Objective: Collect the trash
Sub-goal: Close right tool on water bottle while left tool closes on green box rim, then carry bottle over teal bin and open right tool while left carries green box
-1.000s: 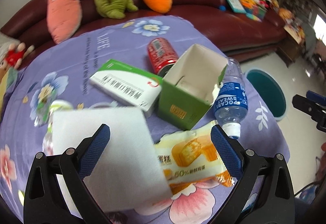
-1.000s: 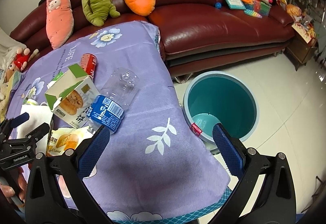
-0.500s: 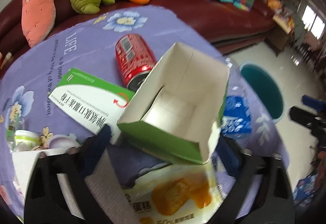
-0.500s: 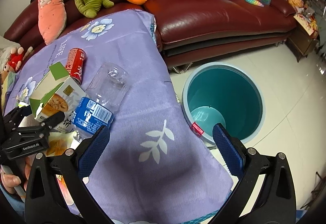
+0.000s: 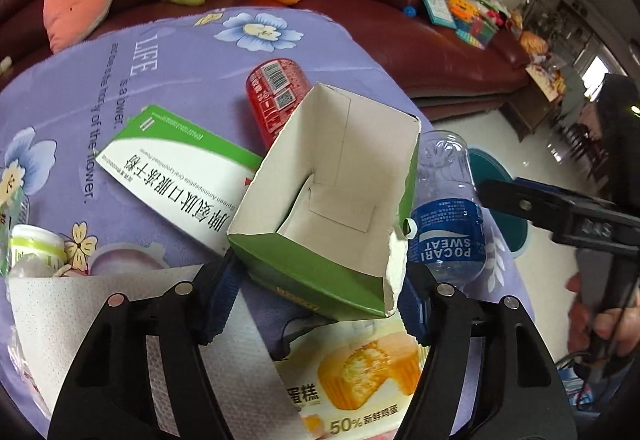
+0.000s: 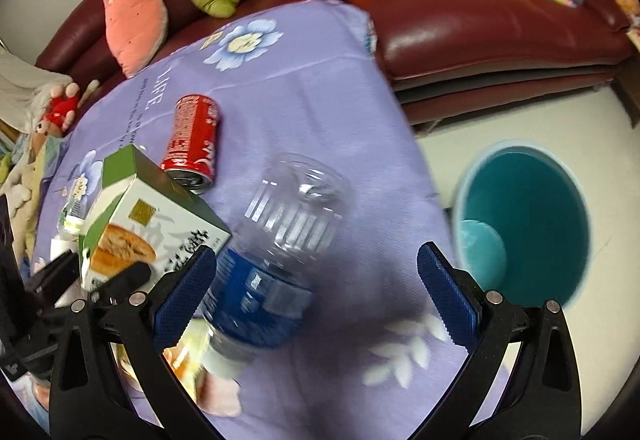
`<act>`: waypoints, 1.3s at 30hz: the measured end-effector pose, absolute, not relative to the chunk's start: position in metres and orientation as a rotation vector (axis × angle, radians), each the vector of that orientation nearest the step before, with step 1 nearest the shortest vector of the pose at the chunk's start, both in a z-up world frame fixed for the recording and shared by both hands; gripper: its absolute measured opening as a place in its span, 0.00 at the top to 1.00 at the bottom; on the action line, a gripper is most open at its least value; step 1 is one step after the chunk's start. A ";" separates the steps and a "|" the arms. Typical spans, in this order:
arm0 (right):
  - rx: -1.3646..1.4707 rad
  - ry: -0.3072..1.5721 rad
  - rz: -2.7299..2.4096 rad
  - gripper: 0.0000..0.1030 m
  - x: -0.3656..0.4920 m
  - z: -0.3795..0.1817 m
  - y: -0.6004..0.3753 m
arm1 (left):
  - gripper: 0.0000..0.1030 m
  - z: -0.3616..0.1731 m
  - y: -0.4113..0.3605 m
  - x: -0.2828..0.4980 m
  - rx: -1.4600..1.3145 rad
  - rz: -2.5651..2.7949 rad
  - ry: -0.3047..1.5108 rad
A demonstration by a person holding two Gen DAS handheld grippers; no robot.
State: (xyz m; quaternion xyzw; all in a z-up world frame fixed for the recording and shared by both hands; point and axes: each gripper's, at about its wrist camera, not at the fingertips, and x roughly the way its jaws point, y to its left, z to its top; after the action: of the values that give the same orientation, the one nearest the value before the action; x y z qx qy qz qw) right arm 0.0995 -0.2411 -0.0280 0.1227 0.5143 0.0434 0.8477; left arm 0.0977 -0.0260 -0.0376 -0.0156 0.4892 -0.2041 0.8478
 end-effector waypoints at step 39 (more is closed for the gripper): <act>0.511 0.855 -0.103 0.36 0.030 0.004 -0.428 | 0.37 0.037 -0.166 0.085 0.053 -0.546 0.936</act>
State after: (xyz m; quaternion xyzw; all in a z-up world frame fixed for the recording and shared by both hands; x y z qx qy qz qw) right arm 0.0295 -0.4279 0.0037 0.2449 0.4097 -0.0491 0.8773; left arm 0.0851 -0.1657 0.0366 0.0251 0.4455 -0.2597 0.8564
